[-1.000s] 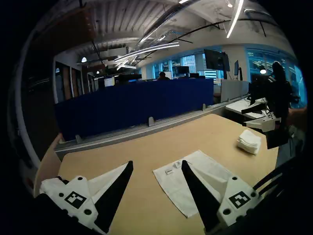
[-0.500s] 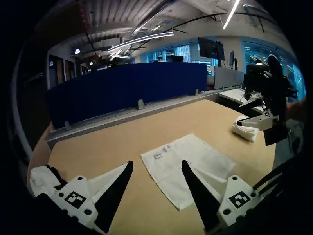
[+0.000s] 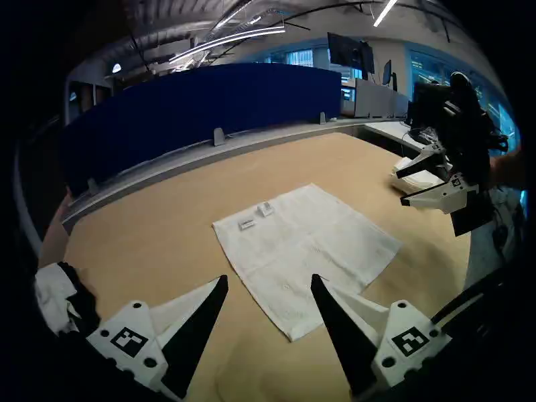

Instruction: Fold towel

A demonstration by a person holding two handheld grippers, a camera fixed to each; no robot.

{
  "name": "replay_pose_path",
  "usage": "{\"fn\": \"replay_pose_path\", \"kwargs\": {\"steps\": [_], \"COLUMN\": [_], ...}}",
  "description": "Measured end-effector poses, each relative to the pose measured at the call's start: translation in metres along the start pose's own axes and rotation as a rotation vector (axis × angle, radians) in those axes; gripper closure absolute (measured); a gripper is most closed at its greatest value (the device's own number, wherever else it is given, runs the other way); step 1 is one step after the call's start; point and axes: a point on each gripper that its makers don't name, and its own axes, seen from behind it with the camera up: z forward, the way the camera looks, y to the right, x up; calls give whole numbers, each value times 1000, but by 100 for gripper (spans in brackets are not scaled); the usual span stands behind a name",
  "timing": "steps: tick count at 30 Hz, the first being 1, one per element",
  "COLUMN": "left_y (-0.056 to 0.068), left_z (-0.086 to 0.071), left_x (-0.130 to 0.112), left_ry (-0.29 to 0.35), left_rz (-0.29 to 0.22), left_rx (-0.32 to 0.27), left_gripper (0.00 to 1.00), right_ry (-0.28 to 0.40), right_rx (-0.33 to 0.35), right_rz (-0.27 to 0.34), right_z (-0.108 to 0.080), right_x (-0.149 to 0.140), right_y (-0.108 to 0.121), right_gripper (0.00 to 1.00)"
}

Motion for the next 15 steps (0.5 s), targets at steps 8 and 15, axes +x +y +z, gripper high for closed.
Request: {"fn": "replay_pose_path", "kwargs": {"steps": [8,15], "left_y": [11,20], "left_z": [17,27], "left_x": [-38,-63], "left_ry": [-80,-139], "left_rz": [15,14], "left_rx": [-26,-57], "left_gripper": [8,8], "right_ry": [-63,-112], "right_rx": [32,52], "right_rz": [2,-14], "right_z": [13,18], "right_x": [-35,-60], "right_y": [-11,-20], "right_gripper": [0,0]}}
